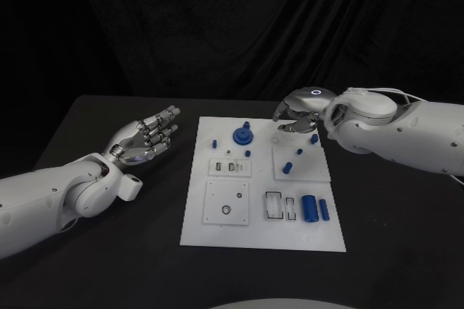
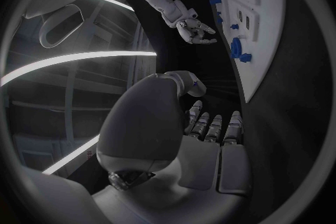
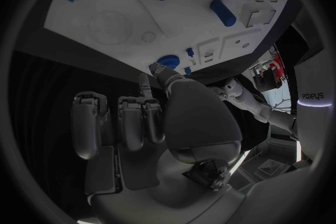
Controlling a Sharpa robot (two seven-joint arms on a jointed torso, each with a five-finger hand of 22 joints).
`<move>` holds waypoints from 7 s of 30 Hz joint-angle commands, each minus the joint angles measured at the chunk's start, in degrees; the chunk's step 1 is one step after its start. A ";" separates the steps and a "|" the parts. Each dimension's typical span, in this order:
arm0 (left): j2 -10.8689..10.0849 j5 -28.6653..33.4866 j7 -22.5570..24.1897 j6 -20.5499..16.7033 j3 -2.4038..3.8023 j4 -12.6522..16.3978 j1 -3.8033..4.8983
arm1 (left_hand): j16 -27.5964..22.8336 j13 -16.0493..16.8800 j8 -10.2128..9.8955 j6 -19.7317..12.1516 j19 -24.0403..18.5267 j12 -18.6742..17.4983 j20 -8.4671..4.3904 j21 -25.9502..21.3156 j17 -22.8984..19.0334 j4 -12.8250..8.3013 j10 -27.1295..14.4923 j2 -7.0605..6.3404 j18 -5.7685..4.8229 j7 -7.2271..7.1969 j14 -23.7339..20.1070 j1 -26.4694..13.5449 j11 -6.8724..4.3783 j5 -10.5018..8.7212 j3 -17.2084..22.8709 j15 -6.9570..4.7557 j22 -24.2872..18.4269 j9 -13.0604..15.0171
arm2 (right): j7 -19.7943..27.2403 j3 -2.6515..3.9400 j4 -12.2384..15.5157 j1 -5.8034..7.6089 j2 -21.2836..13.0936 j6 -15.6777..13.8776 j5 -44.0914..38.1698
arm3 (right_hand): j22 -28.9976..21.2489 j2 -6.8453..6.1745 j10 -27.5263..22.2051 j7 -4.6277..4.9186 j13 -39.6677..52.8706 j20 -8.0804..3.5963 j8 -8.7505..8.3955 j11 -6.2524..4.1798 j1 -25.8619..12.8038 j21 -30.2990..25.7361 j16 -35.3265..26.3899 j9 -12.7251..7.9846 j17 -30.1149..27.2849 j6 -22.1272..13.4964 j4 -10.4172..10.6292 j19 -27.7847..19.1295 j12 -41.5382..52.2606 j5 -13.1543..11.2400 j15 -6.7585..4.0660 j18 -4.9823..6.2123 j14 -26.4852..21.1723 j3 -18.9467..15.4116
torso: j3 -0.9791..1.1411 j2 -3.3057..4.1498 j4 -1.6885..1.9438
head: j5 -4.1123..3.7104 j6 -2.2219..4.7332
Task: Assemble the parts on the task board
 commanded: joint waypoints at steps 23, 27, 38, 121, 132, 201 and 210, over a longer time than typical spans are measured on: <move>0.33 -0.07 3.69 0.57 0.04 0.15 -0.30 | -0.18 0.09 -0.06 0.45 0.09 0.26 0.20 0.39 -0.04 -0.49 0.09 0.22 1.01 0.17 0.04 -0.63 0.17 -0.26 0.00 0.28 0.09 0.06 | -3.66 -0.68 3.69 -2.00 -13.31 -4.75 -1.81 | 15.09 -3.57 5.96 -1.30 15.09 -1.67 -0.87 -1.62 -0.11 4.81 0.17 -1.18 15.09 -5.69 7.04 5.95 0.15 0.08 -1.74 -0.45 5.96 -3.52 | 0.03 0.13 0.27 | -0.75 -0.67; 0.38 -0.07 3.70 0.62 0.04 0.07 -0.35 | -0.18 0.08 -0.07 0.37 0.10 0.25 0.21 0.39 -0.04 -0.60 0.08 0.33 1.00 0.15 0.04 -0.74 0.16 -0.31 0.08 0.31 0.09 0.05 | -4.49 -0.69 3.75 -2.69 -13.91 -4.72 -2.64 | 15.09 -3.98 5.96 -1.33 15.09 -1.86 0.53 -1.62 0.45 4.81 0.17 -0.51 15.09 -3.42 7.80 5.95 0.15 0.08 -1.93 -0.45 5.96 -3.88 | 0.00 0.08 0.18 | -0.83 -0.68; 0.50 -0.07 3.55 0.95 0.04 -0.10 -0.50 | -0.18 0.08 -0.08 0.33 0.09 0.24 0.22 0.39 -0.04 -0.69 0.08 0.37 1.00 0.24 0.04 -0.84 0.10 -0.37 0.11 0.35 0.08 0.04 | -6.20 -0.70 3.03 -3.55 -13.47 -2.60 -3.21 | 15.09 -5.40 5.96 -0.84 15.09 -1.74 6.81 -1.59 2.07 4.81 0.17 5.83 15.09 -10.47 10.59 5.95 0.15 0.13 -1.69 -0.45 5.96 -5.22 | 0.02 0.04 0.05 | -1.06 -1.01; 0.59 -0.07 2.73 1.95 0.04 -0.78 -1.22 | -0.18 0.10 -0.15 0.04 0.12 0.25 0.34 0.40 -0.04 -1.13 0.18 0.58 0.97 0.39 0.05 -1.17 0.37 -0.40 0.30 0.48 0.09 0.00 | -5.34 -0.68 -2.05 -5.57 -7.67 -0.82 -2.25 | 15.09 -1.75 5.96 -0.78 15.09 -1.31 17.40 -1.22 2.47 4.81 0.17 6.36 15.09 -9.43 11.14 5.95 0.15 0.10 -1.35 -0.45 5.96 -2.49 | -0.03 0.03 0.08 | -1.09 -1.58; 0.59 -0.07 2.63 2.03 0.04 -0.85 -1.37 | -0.18 0.10 -0.15 0.04 0.12 0.25 0.34 0.40 -0.04 -1.13 0.18 0.58 0.97 0.39 0.05 -1.17 0.37 -0.40 0.30 0.48 0.09 0.00 | -4.52 -0.68 -1.99 -5.61 -7.57 -3.39 -2.24 | 15.09 -0.78 5.96 -1.83 15.09 -1.90 17.21 -2.06 3.04 4.81 0.17 5.54 15.09 -2.74 9.04 5.95 0.15 0.06 -2.01 -0.45 5.96 -1.54 | -0.04 0.01 0.10 | -1.01 -1.72; 0.60 -0.07 2.26 1.93 0.05 -0.08 -1.70 | -0.18 0.06 -0.12 -0.06 0.18 0.21 0.43 0.37 -0.04 -2.58 0.05 2.80 0.98 0.74 0.04 -3.67 0.17 3.40 -3.22 0.56 0.07 0.02 | -6.14 -0.53 7.52 -7.98 6.15 -1.75 -2.08 | 15.09 -0.89 5.96 -0.15 15.09 -1.45 13.62 -0.70 3.01 4.81 0.17 4.60 15.09 2.61 5.49 5.95 0.15 -0.02 -1.15 -0.45 5.96 -1.51 | 0.04 0.11 0.07 | -0.73 -2.80; 0.60 -0.07 2.15 2.03 0.05 -0.13 -1.70 | -0.18 0.06 -0.13 -0.06 0.18 0.21 0.43 0.37 -0.04 -2.58 0.06 2.83 0.97 0.74 0.05 -3.68 0.16 3.41 -3.29 0.57 0.07 0.02 | -6.50 -0.52 7.07 -8.32 6.49 -1.60 -3.81 | 15.09 -0.94 5.96 0.09 15.09 -1.21 12.87 -0.49 2.82 4.81 0.17 4.44 15.09 2.30 5.21 5.95 0.15 -0.01 -0.92 -0.45 5.96 -1.57 | -0.03 0.07 0.23 | -0.67 -2.94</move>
